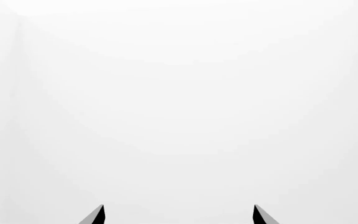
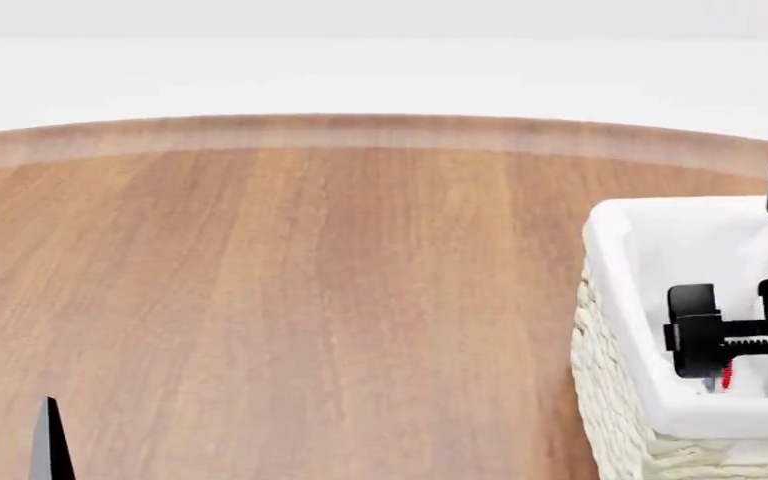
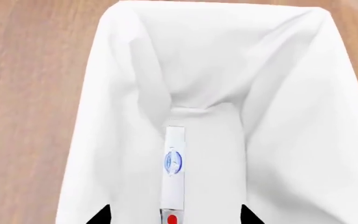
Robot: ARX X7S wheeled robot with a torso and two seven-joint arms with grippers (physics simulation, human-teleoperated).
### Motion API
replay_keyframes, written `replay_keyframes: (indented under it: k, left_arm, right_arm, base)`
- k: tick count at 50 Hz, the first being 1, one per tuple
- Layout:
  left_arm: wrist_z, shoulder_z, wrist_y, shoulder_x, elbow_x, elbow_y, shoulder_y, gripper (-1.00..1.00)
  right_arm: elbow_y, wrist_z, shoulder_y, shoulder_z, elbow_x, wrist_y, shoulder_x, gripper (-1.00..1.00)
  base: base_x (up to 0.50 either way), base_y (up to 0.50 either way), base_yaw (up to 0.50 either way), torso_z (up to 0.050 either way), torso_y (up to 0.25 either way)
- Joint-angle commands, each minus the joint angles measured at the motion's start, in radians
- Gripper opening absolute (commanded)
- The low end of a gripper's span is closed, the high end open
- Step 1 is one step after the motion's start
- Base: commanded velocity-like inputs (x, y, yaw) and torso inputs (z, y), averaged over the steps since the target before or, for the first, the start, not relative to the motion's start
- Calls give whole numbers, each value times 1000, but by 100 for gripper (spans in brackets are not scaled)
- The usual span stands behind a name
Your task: Pick up the cream cheese box, and put it in the basket.
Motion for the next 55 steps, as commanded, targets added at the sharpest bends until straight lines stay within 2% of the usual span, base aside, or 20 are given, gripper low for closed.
replay_keyframes:
  k: [1, 25, 32, 40, 48, 55]
  left_arm:
    - [-3, 2, -1, -3, -1, 2, -1, 100]
    - [-10, 6, 6, -8, -3, -1, 1, 100]
    - [-11, 8, 8, -8, -4, -6, -2, 100]
    - [-14, 6, 9, -10, -7, -7, -3, 100]
    - [-17, 6, 4, -12, -9, -4, -5, 100]
    - [-21, 5, 5, -13, -10, -1, -3, 100]
  right_arm:
    - [-18, 2, -8, 2, -5, -12, 11, 100]
    - [-110, 38, 31, 7, -12, -17, 15, 100]
    - [-220, 120, 18, 73, -2, -65, 35, 100]
    - [-464, 263, -110, 212, 63, -126, 79, 100]
    - [-762, 428, -327, 347, 136, -200, 102, 100]
    - [-993, 526, -492, 388, 170, -245, 101, 100]
  base:
    - [0, 0, 0, 0, 0]
    - [0, 0, 0, 0, 0]
    - [0, 0, 0, 0, 0]
    - [0, 0, 0, 0, 0]
    - [0, 0, 0, 0, 0]
    - [0, 0, 0, 0, 0]
